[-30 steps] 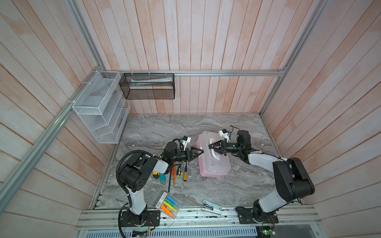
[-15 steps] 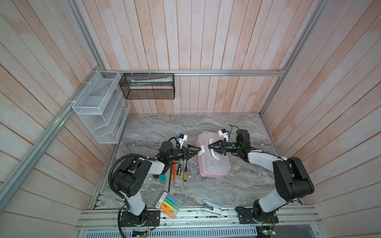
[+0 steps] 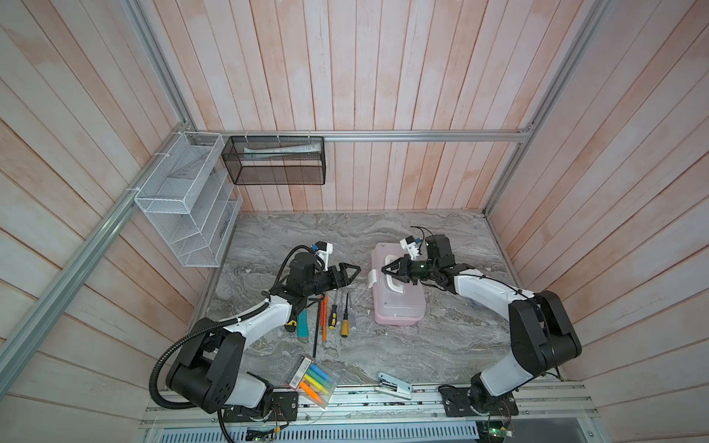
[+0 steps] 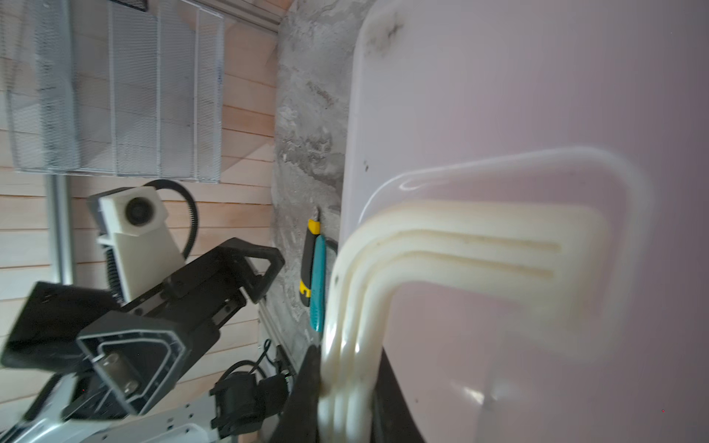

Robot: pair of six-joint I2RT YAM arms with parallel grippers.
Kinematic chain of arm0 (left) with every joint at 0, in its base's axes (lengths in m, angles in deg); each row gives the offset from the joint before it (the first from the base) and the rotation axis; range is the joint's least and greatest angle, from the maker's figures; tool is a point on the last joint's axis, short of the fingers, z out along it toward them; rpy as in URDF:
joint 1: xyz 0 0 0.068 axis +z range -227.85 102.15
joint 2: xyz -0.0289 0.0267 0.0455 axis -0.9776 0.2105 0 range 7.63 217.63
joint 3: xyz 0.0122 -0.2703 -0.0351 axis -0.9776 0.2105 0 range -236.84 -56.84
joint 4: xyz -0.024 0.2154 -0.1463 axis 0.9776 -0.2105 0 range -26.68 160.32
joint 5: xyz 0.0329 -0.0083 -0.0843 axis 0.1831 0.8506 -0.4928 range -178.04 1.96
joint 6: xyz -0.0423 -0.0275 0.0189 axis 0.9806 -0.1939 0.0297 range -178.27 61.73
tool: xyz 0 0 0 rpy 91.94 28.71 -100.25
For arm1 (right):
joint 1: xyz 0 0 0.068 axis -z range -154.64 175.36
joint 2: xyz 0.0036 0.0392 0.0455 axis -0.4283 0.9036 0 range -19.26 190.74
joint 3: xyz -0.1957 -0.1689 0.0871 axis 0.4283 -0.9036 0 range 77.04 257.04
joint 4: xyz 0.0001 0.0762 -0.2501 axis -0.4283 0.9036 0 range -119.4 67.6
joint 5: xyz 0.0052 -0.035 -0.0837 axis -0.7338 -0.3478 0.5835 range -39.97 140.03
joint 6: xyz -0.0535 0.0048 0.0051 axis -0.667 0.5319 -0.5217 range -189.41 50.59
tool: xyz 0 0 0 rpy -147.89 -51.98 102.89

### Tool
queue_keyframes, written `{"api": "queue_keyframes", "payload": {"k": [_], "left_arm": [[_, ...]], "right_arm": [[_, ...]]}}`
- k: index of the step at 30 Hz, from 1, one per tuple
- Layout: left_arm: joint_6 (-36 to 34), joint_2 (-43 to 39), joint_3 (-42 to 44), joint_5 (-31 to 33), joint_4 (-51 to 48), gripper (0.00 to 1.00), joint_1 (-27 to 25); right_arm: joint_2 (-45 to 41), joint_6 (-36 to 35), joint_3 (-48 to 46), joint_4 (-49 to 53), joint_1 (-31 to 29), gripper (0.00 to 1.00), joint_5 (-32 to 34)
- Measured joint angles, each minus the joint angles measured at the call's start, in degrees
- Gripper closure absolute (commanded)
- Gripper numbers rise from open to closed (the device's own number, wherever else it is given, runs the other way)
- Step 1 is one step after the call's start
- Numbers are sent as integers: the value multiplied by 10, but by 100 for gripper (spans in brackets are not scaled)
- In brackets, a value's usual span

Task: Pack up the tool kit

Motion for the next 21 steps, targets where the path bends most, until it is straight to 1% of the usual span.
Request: {"api": "queue_keyframes", "payload": {"k": [3, 6, 10, 17, 21], "left_arm": [[-22, 0, 0, 35, -49, 10, -9], [-34, 3, 0, 55, -72, 10, -22], [-47, 19, -9, 82, -96, 9, -52], [-82, 62, -64, 187, -158, 9, -130], [-89, 87, -70, 224, -171, 9, -152]], "right_arm": [[3, -25, 21, 33, -28, 100, 54], [4, -36, 28, 44, -39, 100, 77], [-3, -43, 19, 36, -37, 100, 78], [-5, -43, 4, 17, -19, 100, 49], [-5, -41, -2, 8, -14, 100, 38]]}}
